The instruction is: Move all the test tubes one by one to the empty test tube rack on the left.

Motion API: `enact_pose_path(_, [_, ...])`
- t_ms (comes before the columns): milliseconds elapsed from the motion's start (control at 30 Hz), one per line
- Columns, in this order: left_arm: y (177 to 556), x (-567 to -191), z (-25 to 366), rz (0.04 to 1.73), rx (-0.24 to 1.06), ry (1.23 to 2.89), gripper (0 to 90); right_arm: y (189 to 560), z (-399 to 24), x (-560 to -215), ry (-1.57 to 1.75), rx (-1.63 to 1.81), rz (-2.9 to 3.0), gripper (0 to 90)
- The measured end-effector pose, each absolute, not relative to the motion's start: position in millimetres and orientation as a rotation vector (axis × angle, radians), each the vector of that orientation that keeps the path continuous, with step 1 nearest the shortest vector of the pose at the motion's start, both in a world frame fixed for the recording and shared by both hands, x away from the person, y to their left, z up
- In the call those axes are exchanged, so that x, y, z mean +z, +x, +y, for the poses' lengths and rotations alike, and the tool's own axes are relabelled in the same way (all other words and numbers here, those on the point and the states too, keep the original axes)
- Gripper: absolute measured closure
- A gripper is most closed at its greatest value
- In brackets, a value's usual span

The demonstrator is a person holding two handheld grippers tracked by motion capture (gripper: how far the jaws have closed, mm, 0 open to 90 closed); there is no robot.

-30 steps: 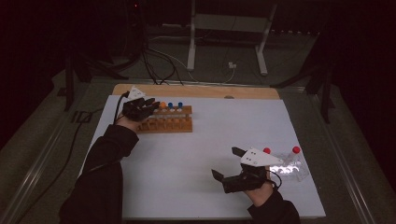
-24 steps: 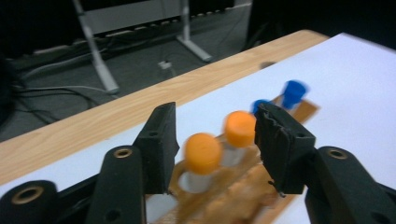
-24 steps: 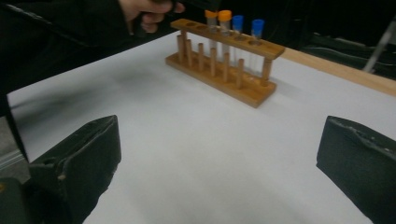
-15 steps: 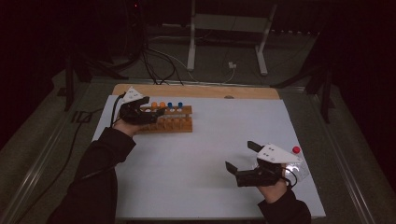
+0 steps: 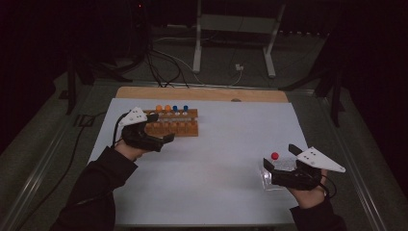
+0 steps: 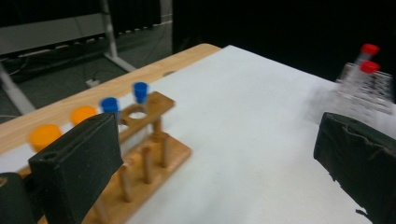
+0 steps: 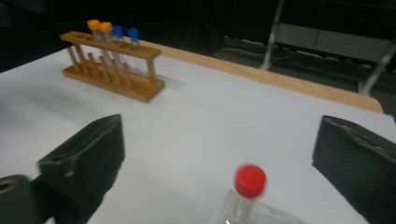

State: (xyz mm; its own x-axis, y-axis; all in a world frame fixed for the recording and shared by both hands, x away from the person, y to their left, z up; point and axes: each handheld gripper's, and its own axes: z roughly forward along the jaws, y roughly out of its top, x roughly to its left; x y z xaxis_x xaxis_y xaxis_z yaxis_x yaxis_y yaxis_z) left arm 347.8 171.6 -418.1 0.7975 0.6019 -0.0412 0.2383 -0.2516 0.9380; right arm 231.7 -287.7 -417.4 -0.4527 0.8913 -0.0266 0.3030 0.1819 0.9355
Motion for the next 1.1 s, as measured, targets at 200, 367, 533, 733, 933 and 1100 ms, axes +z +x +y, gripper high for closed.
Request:
enact_pose_path(200, [335.2,-421.6,166.7,0.605,0.368,1.824,1.7,234.9,-293.9,-435.2,1.194,1.185,1.885,9.5])
enact_pose_path(367, [329.9,-423.1,165.4,0.587,0.367,1.826,1.7,240.8,-297.4,-449.6,1.251,1.111,1.905,21.5])
enact_pose_path(533, [327.6,-426.9,162.3,0.573,0.363,1.848,1.6,245.2,-300.1,-456.9,1.284,1.085,1.934,40.9])
enact_pose_path(733, [326.8,-429.2,160.0,0.567,0.351,1.854,1.7,250.0,-298.5,-463.5,1.301,1.052,1.970,55.9])
enact_pose_path(933, [327.1,-430.1,160.8,0.570,0.349,1.852,1.7,254.7,-295.0,-468.5,1.304,1.010,1.990,68.4])
enact_pose_path(1100, [327.5,-430.1,162.4,0.576,0.352,1.846,1.7,257.9,-291.4,-471.9,1.306,0.981,2.003,72.9])
